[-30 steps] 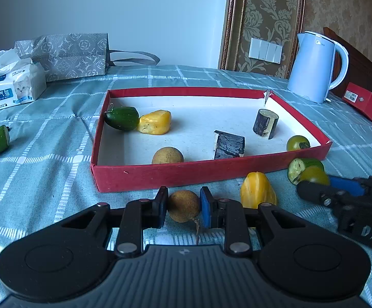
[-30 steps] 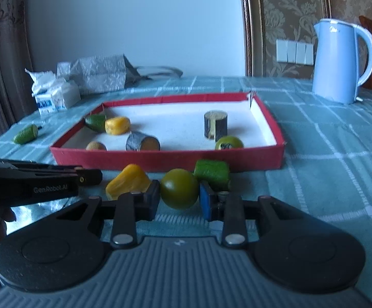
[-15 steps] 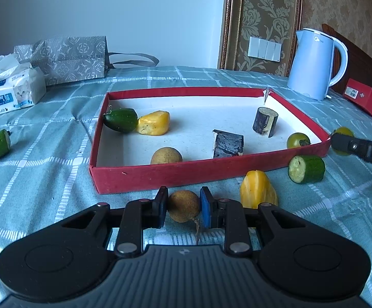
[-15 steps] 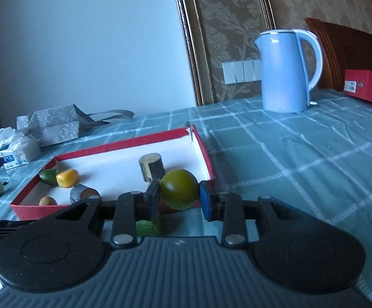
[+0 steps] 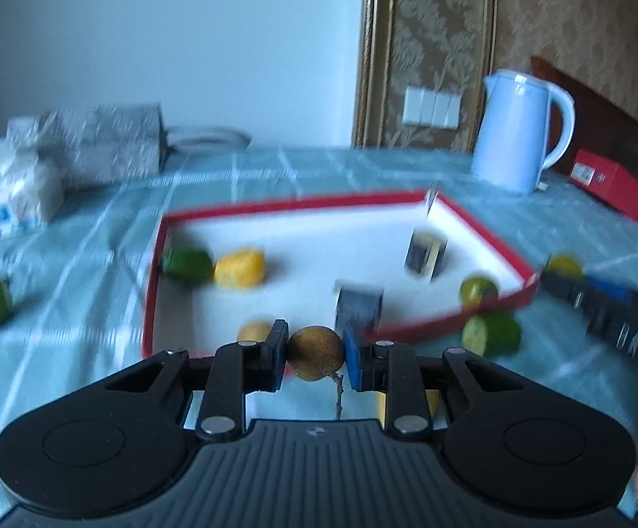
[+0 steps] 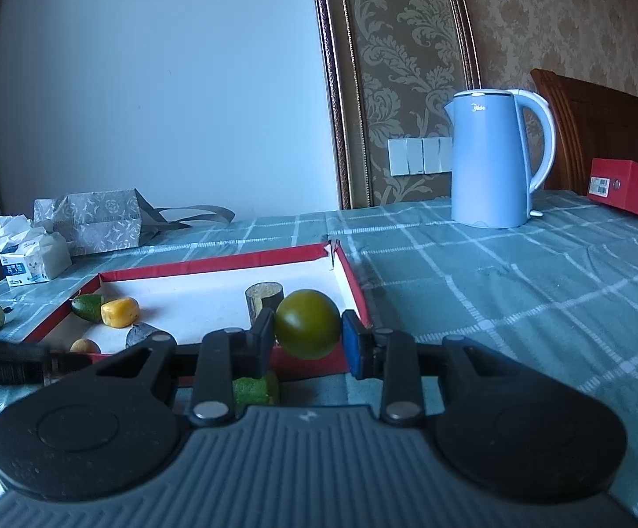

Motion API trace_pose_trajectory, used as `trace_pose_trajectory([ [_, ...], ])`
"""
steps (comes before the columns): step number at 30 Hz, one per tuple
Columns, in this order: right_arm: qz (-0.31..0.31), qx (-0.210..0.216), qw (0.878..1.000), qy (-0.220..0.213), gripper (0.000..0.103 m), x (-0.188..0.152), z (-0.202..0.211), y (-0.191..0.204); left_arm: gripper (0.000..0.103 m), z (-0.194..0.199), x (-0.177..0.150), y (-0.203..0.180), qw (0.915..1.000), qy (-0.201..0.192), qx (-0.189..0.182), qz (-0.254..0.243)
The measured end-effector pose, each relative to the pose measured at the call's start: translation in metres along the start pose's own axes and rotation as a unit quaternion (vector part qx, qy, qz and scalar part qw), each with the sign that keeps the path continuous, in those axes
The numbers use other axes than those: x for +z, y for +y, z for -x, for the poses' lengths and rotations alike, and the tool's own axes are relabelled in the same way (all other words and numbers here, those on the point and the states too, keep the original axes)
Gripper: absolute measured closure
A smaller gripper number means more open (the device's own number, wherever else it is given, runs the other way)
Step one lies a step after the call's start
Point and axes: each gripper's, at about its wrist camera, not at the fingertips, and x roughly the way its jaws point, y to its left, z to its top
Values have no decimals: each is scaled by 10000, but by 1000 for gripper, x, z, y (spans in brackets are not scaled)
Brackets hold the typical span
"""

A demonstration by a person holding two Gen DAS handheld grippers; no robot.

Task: Organize fruits
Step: 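Carry the kiwi into the tray and open the left tool while the right tool holds the tomato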

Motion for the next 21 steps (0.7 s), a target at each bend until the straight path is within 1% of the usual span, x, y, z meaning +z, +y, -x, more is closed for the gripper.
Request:
trace_pose_trajectory([
  [4, -7, 6, 10000, 6, 72, 0, 0, 0, 77, -17, 25, -2, 9998, -90, 167, -89],
  [6, -13, 3, 10000, 21, 72, 0, -1, 0, 77, -31, 33, -1, 9997, -33, 227, -86],
  [8, -6, 3, 10000, 48, 72, 0, -2, 0, 77, -48, 39, -1, 9993, 11, 366, -108],
  [9, -2, 7, 10000, 57, 72, 0, -3, 0, 77, -58, 42, 0, 9991, 111, 380, -134],
  [12, 26, 14, 10000, 84, 72, 0, -4, 1, 77, -82, 47, 2, 9987, 294, 412, -108],
  [16, -7, 38, 9999, 137, 72, 0, -6, 0, 77, -104, 51, 0, 9983, 413, 379, -145],
  [21, -24, 65, 9998, 187, 72, -1, -8, -1, 77, -130, 50, -5, 9967, 560, 514, -272],
])
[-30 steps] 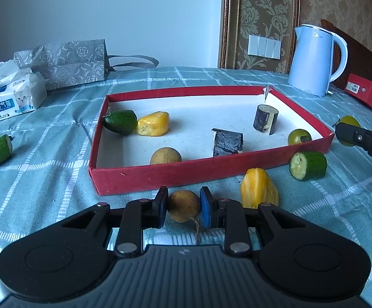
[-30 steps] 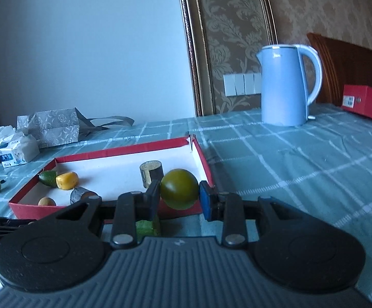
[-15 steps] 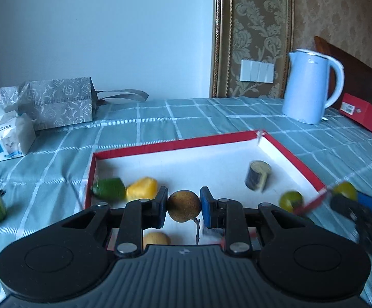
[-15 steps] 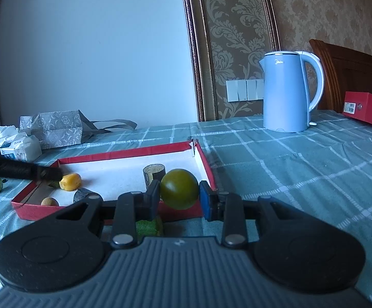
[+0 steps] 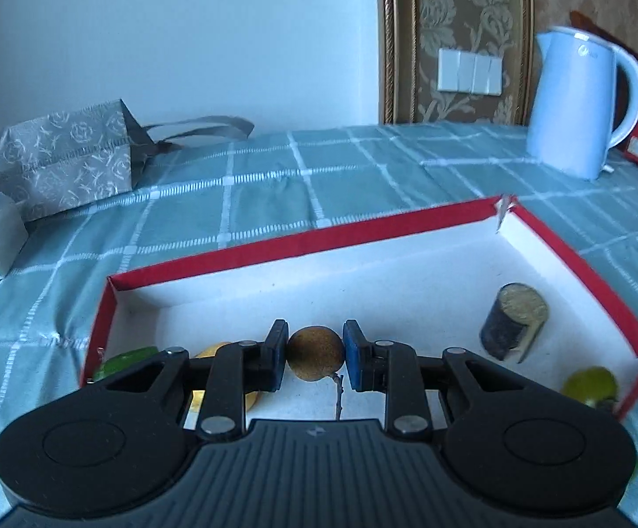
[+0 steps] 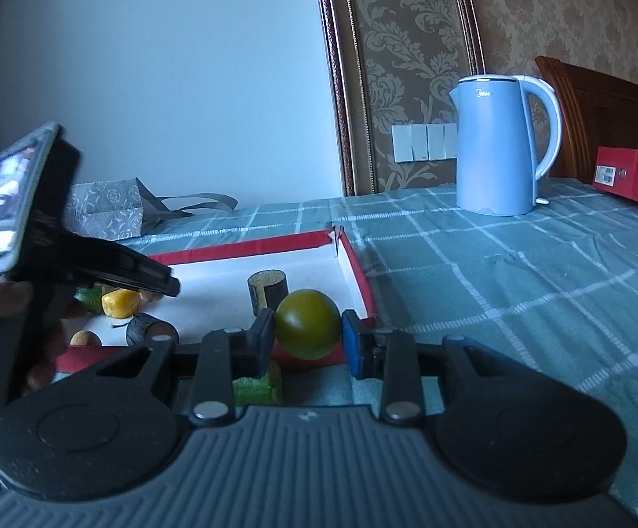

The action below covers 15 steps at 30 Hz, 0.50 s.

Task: Organize fruits
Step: 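Carry the kiwi into the tray and open the left tool while the right tool holds the tomato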

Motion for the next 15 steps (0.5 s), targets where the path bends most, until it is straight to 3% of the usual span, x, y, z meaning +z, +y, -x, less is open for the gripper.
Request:
trace_pose_trajectory([
  [6, 14, 24, 10000, 22, 72, 1, -1, 0, 71, -4, -2, 3, 10000, 14, -25, 27],
  [8, 22, 34, 10000, 38, 72, 1, -1, 0, 54, 3, -1, 3, 9999, -123, 46, -8],
  [12, 16, 31, 10000, 23, 72, 1, -1, 0, 34, 31, -6, 2, 9984, -528, 190, -76],
  [13, 18, 32, 10000, 28, 72, 1, -2, 0, 24, 40, -9, 1, 9969, -708, 330, -126],
  [15, 21, 30, 10000, 28, 72, 1, -2, 0, 21, 58, -16, 2, 9934, -1008, 532, -152],
])
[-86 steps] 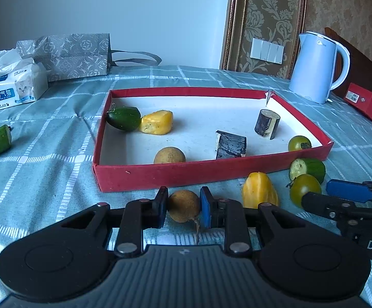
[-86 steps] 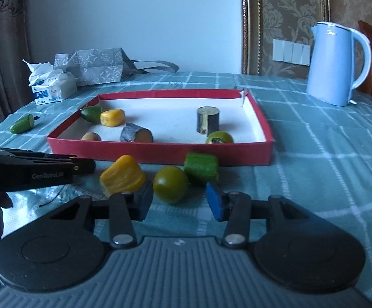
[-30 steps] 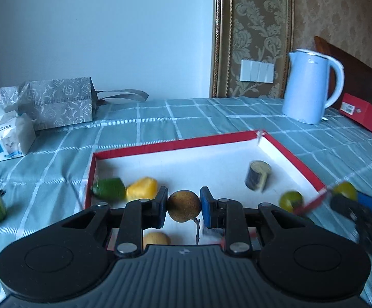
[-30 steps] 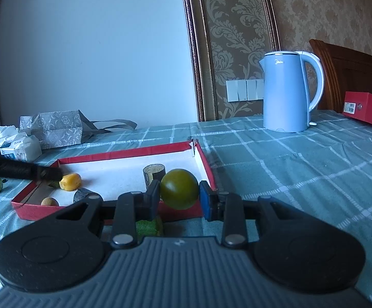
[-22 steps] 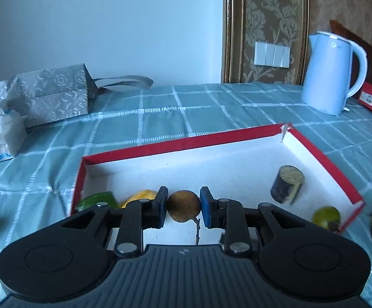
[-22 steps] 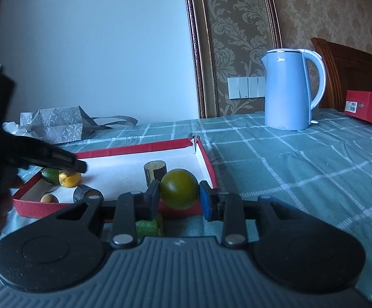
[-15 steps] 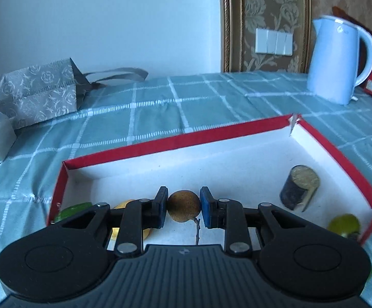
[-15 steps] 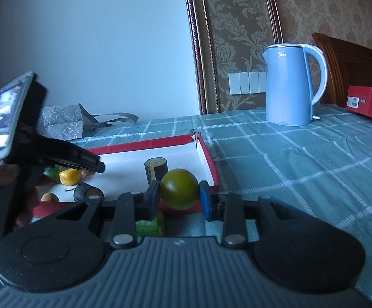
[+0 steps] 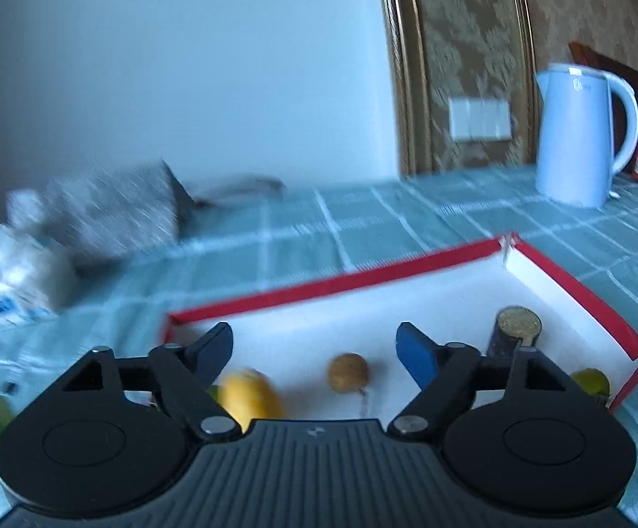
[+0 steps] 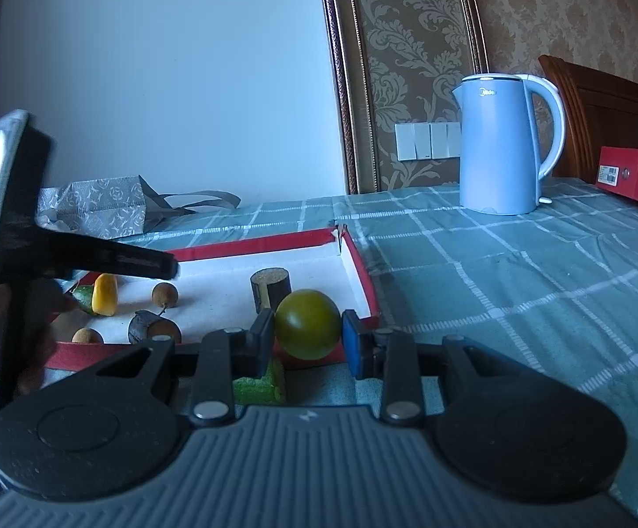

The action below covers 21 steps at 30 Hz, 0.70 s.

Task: Organize fruits
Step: 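Carry the kiwi into the tray and open the left tool while the right tool holds the tomato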

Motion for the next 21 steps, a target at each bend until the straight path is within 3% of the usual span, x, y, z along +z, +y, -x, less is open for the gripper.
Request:
trace_pose_trajectory([
  [3, -11, -7, 10000, -10, 72, 0, 0, 0, 21, 26, -5, 10, 9997, -151, -7, 179],
  [10, 13, -6, 10000, -10, 72, -1, 0, 0, 16, 75, -43, 39, 9960, 108, -305, 836],
  [14, 39, -6, 10000, -7, 72, -1, 0, 1, 16, 74, -60, 45, 9927, 522, -598, 904],
  [21, 176, -61, 9998, 30, 72, -1, -1, 5, 16, 59, -79, 43, 9901, 1002, -671, 717],
])
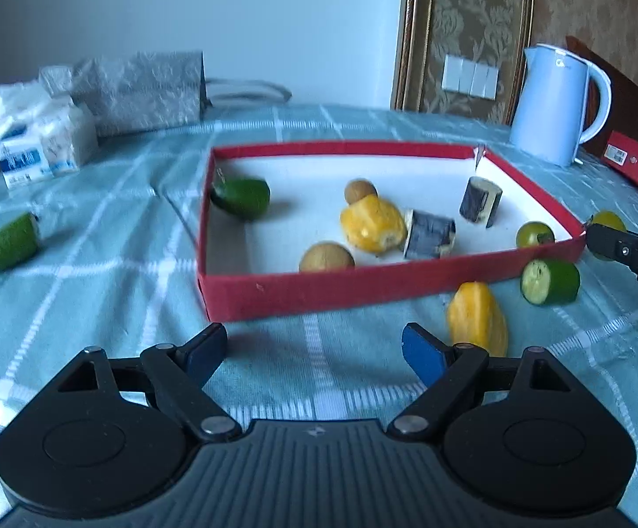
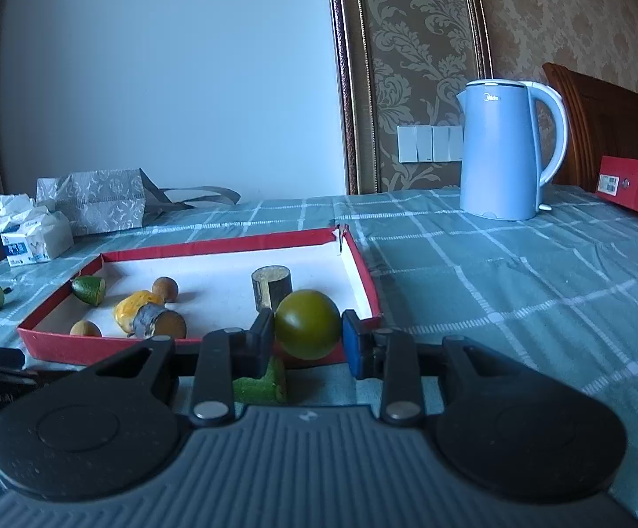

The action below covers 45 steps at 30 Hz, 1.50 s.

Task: Organize fruits
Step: 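Carry the kiwi into the tray and open the left tool while the right tool holds the tomato, then lower the green tomato into the tray and open the right tool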

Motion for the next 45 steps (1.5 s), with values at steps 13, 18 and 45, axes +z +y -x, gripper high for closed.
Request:
trace_pose_trajectory([
  [13, 879, 275, 9957, 115, 72, 37, -30, 50, 10, -3, -3, -6, 9994, 13, 267, -217],
  [18, 1019, 389, 9928, 502, 72, 45, -71, 70, 7, -5, -3, -7, 9993, 31, 315, -218],
  [45, 827, 266, 9881, 1266, 51, 40, -136, 85, 3, -6, -3, -8, 9992, 49, 309, -231],
])
